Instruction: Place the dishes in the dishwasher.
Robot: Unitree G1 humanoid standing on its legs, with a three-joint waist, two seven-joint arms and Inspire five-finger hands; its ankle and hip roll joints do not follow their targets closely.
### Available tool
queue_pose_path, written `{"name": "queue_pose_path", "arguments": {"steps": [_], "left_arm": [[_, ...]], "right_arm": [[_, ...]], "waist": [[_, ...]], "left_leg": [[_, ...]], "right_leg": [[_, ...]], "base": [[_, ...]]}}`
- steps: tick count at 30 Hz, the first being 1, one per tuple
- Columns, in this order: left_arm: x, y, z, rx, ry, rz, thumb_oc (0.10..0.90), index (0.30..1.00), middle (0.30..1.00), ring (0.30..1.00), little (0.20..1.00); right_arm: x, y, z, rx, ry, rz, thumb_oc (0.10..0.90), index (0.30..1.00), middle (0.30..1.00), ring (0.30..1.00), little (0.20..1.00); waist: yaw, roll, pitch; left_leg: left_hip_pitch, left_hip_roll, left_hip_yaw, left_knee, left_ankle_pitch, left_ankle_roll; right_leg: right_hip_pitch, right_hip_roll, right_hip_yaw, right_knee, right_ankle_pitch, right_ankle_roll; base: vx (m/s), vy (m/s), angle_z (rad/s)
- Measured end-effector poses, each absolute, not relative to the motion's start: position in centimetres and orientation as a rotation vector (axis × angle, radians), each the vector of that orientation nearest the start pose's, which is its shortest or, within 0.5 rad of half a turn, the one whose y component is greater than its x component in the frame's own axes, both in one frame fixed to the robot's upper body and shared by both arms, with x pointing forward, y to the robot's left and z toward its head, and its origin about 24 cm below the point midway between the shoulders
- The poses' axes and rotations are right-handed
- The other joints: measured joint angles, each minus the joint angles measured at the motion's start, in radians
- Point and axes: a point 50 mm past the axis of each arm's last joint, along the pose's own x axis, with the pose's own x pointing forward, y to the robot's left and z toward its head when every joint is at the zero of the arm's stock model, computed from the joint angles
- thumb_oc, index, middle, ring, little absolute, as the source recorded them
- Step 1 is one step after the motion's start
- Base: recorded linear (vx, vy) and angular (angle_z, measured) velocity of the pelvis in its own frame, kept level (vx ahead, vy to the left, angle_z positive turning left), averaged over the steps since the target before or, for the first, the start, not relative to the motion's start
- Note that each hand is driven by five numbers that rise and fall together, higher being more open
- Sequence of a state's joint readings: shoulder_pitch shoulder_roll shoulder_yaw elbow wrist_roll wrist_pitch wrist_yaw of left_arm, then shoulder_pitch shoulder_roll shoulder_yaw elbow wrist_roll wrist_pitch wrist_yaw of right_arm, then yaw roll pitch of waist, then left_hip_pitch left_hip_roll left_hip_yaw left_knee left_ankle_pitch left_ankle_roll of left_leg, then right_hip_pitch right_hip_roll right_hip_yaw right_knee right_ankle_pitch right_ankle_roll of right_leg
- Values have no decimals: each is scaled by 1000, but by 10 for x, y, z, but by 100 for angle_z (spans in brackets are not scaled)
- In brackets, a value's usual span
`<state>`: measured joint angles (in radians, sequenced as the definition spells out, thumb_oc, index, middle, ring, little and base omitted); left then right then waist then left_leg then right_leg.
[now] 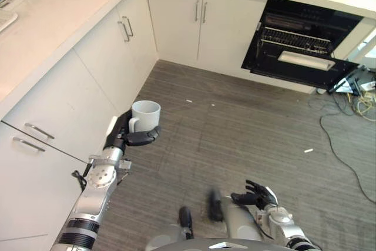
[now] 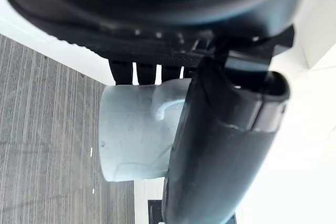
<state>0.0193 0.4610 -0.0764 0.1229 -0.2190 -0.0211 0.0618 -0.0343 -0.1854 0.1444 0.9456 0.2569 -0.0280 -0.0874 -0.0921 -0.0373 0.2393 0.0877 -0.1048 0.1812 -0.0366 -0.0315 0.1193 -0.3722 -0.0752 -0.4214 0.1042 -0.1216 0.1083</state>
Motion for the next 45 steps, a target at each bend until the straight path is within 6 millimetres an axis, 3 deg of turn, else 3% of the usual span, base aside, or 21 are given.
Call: {"name": "queue_pose_path", "arguments": {"steps": [1,2,5,6,7,9,11,14,18,19,21,22,23,24,25,28,31,36,38,41,45], "left_arm": [[240,230,23,250,153,10,400,300,300,300,300],[227,227,10,252,203,1,400,300,300,300,300],[215,227,-3,243,266,12,400,300,300,300,300],[210,229,-8,244,298,19,400,300,300,300,300],[206,229,-13,239,320,23,400,300,300,300,300],[205,228,-12,236,318,12,400,300,300,300,300],[207,231,-5,254,280,9,400,300,300,300,300],[208,246,1,305,278,40,400,300,300,300,300],[209,242,-2,275,278,51,400,300,300,300,300],[206,238,-6,257,287,46,400,300,300,300,300],[202,233,-11,231,302,47,400,300,300,300,300],[199,231,-18,204,321,60,400,300,300,300,300],[201,232,-19,205,327,70,400,300,300,300,300],[202,239,-13,228,310,89,400,300,300,300,300],[203,246,-11,257,311,92,400,300,300,300,300],[204,254,-7,263,304,129,400,300,300,300,300],[207,256,-3,267,284,144,400,300,300,300,300],[213,254,2,284,258,135,400,300,300,300,300],[220,252,8,287,232,142,400,300,300,300,300],[227,251,13,284,206,142,400,300,300,300,300],[236,247,17,275,181,144,400,300,300,300,300]], "right_arm": [[157,-203,-137,-33,919,-173,800,900,900,900,900],[150,-215,-139,-31,941,-221,800,900,900,900,900],[139,-230,-140,-41,963,-266,800,900,900,900,900],[119,-232,-147,-46,1020,-284,800,900,900,900,900],[109,-235,-149,-52,1045,-289,800,900,900,900,900],[99,-238,-151,-43,1067,-307,800,900,900,900,900],[99,-243,-148,-64,1058,-313,800,900,900,900,900],[133,-240,-136,-91,949,-262,800,900,900,900,900],[157,-236,-122,-96,844,-249,800,900,900,900,900],[161,-239,-119,-124,827,-230,800,900,900,900,900],[159,-250,-116,-165,820,-228,800,900,900,900,900],[149,-257,-119,-185,859,-242,800,900,900,900,900],[145,-252,-122,-178,867,-236,800,900,900,900,900],[146,-249,-121,-163,865,-226,800,900,900,900,900],[146,-244,-122,-149,862,-214,800,900,900,900,900],[145,-238,-122,-122,854,-211,800,900,900,900,900],[156,-228,-118,-101,809,-194,800,900,900,900,900],[200,-220,-84,-130,607,-143,800,900,900,900,900],[213,-219,-69,-133,527,-144,800,900,900,900,900],[224,-222,-48,-124,428,-159,800,900,900,900,900],[229,-223,-37,-130,371,-175,800,900,900,900,900]], "waist": [[2,-23,-10],[-7,-5,-23],[12,37,-45],[19,29,-67],[13,38,-87],[-1,43,-111],[13,60,-125],[38,27,-125],[40,-9,-114],[68,-11,-106],[66,60,-109],[67,104,-126],[74,70,-130],[103,65,-107],[123,52,-97],[132,24,-73],[142,14,-52],[130,46,1],[120,42,13],[96,52,23],[51,40,20]], "left_leg": [[23,-30,2,19,-31,26],[58,-28,-12,52,-96,28],[151,-18,-23,48,-158,-25],[203,-18,-25,137,-216,-104],[212,-1,-30,225,-219,-135],[120,25,-26,489,-195,-219],[-44,127,-2,878,-112,-318],[-222,166,-92,1094,-80,-277],[-354,218,-143,781,-138,-209],[-314,205,-210,399,-76,-228],[-302,213,-247,270,166,-238],[-254,192,-317,142,177,-204],[-225,165,-293,106,144,-253],[-208,167,-232,94,166,-246],[-193,148,-206,91,177,-170],[-140,95,-153,80,140,-110],[-103,84,-100,78,94,-93],[-48,133,4,54,76,-61],[-26,130,53,26,56,-58],[-11,125,62,-2,56,-56],[30,116,79,-19,34,-77]], "right_leg": [[-15,-13,-106,-69,10,-16],[-22,-8,-185,-42,55,-84],[31,8,-220,31,82,-109],[146,36,-180,30,138,-263],[194,48,-146,18,175,-296],[246,54,-141,14,163,-280],[342,107,-67,0,96,-260],[429,116,100,-15,60,-239],[531,68,229,-82,62,-168],[565,32,302,-89,42,-115],[608,44,302,-90,5,-67],[624,45,346,-92,-23,-36],[615,12,344,-78,-34,-16],[560,13,319,-24,-49,-16],[550,15,320,-42,-49,-16],[596,-35,366,-92,-12,-3],[591,-62,364,-63,11,16],[375,-80,290,332,24,65],[309,-124,220,370,14,75],[270,-153,149,194,12,62],[208,-188,110,-134,152,97]], "base": [[518,40,56],[564,40,37],[591,64,6],[399,16,-3],[530,13,6],[269,-24,12],[379,19,-78],[364,153,-153],[261,196,-115],[293,185,-160],[296,158,-118],[257,132,-58],[238,146,-102],[229,173,-101],[236,209,-82],[231,183,-52],[221,223,-58],[89,126,-63],[290,-4,-69],[272,-65,-36],[314,-86,-9]]}}
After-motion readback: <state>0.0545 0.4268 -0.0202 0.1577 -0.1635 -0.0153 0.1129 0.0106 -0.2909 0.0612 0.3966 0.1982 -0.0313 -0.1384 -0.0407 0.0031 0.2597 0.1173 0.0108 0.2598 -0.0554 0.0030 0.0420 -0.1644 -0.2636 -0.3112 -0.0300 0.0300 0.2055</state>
